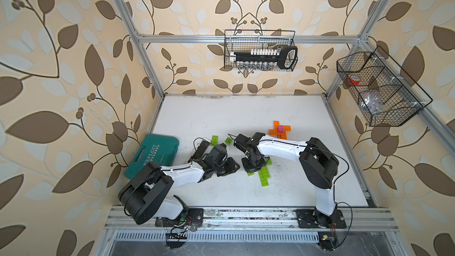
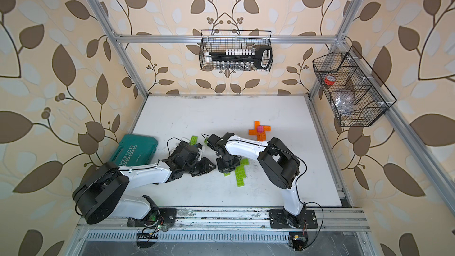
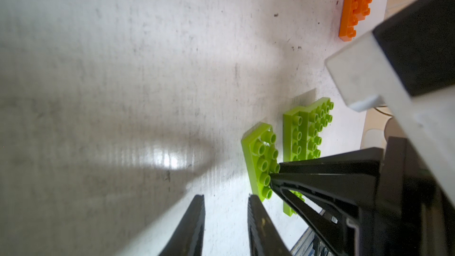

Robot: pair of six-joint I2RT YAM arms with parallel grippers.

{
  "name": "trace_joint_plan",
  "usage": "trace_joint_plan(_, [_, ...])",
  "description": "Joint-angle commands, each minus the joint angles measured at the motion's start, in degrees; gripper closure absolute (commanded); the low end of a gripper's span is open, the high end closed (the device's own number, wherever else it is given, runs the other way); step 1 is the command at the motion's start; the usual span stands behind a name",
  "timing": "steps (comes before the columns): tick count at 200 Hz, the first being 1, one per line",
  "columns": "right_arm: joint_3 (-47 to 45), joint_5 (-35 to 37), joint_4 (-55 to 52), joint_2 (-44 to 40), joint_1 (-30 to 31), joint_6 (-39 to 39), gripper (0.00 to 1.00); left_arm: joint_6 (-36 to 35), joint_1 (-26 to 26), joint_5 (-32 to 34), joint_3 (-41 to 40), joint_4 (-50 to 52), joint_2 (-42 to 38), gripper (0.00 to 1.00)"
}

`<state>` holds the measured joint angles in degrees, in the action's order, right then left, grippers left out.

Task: Assemble a small pinwheel with lego
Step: Pick up the lego brick from the center of the board.

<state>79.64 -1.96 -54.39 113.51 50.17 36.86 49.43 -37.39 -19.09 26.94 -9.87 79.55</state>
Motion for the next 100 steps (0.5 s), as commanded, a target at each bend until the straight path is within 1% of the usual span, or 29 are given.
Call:
trace_joint_plan(1, [-1.59, 2.57, -2.59, 0.92, 0.61, 1.02, 0.87, -1.66, 0.56, -0.44, 0.22, 0.17, -2.16, 0.68])
trace_joint_plan(32, [-2.29, 2.27, -2.04, 0.77, 0.71, 1.26, 0.89, -2.3, -0.28, 1.13, 0.09, 2.66, -4.28, 0.68])
trace_joint_plan(68, [-1.96, 0.43, -0.64, -0.74, 0.69, 0.76, 0.91, -2.07, -4.28, 5.65, -0.62, 6.88, -7.31, 0.67])
trace_joint_plan(100, [-0.86, -0.7, -0.61, -1.9, 0.6, 0.84, 0.92, -1.86, -4.88, 7.03, -0.73, 7.53, -7.75, 0.68])
